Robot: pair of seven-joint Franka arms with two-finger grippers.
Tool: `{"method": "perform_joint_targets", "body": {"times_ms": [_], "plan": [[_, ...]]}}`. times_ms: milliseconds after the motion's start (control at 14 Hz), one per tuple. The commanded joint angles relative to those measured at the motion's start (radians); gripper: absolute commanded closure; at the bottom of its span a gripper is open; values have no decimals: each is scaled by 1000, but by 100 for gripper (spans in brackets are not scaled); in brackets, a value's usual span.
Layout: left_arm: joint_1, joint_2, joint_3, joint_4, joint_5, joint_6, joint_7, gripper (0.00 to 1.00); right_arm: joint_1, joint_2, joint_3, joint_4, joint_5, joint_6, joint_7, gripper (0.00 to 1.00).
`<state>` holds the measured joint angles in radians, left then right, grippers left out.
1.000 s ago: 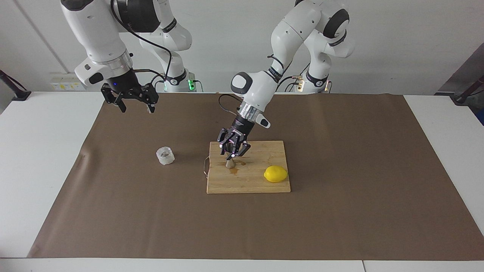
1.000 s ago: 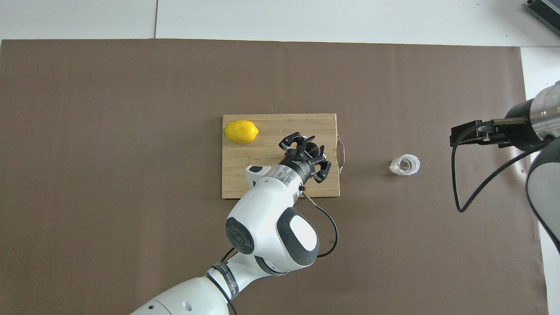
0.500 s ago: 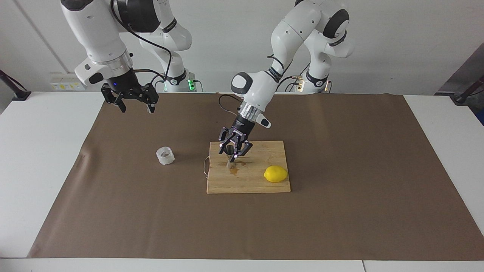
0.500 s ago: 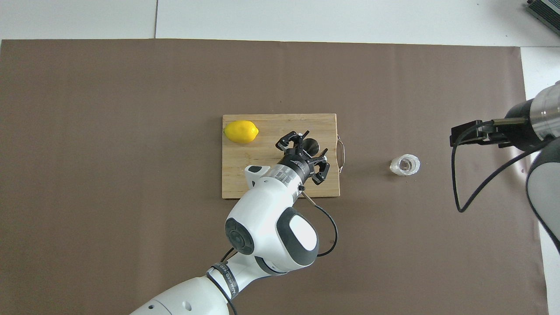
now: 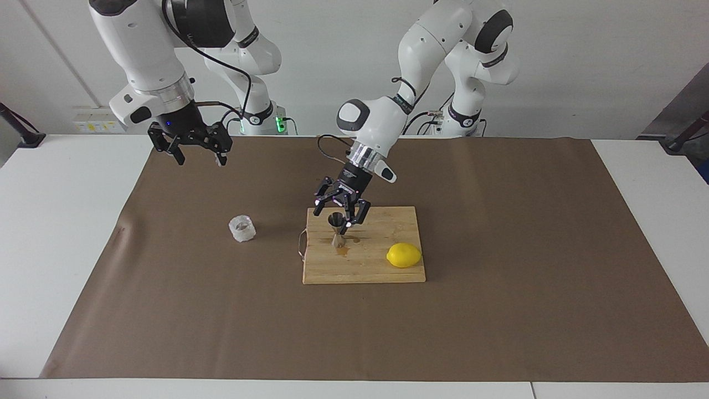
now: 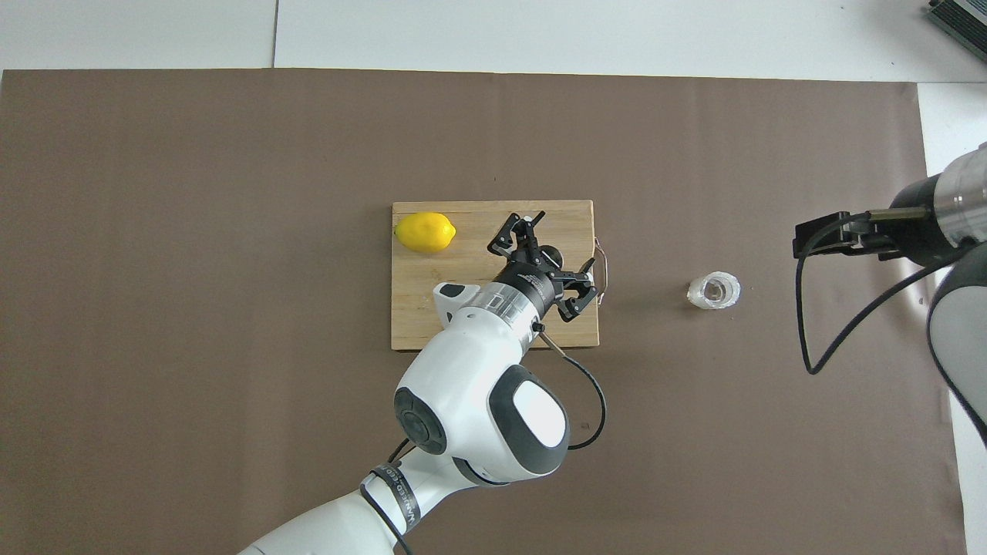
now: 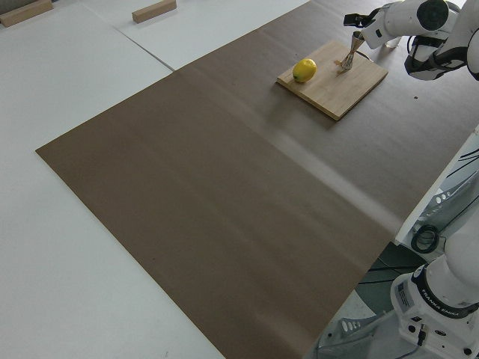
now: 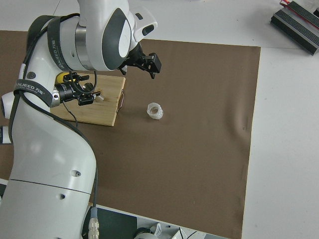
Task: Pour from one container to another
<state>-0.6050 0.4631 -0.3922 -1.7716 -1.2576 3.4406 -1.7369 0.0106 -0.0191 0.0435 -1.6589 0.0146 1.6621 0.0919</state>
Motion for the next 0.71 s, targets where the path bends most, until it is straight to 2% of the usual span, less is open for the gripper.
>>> {"method": "perform_joint_targets", "body": {"times_ms": [0, 357, 500, 643], "plan": [[33, -58, 1, -15, -9, -12, -20, 0, -14, -25, 7, -32, 24, 22, 3, 0], [166, -133, 13, -19, 26, -239, -7, 0, -14, -24, 7, -32, 24, 22, 3, 0], [218, -146, 15, -19, 96, -290, -6, 0, -14, -25, 7, -32, 24, 22, 3, 0], [269, -161, 22, -19, 228, -426, -6, 0, -14, -24, 7, -32, 24, 22, 3, 0]]}}
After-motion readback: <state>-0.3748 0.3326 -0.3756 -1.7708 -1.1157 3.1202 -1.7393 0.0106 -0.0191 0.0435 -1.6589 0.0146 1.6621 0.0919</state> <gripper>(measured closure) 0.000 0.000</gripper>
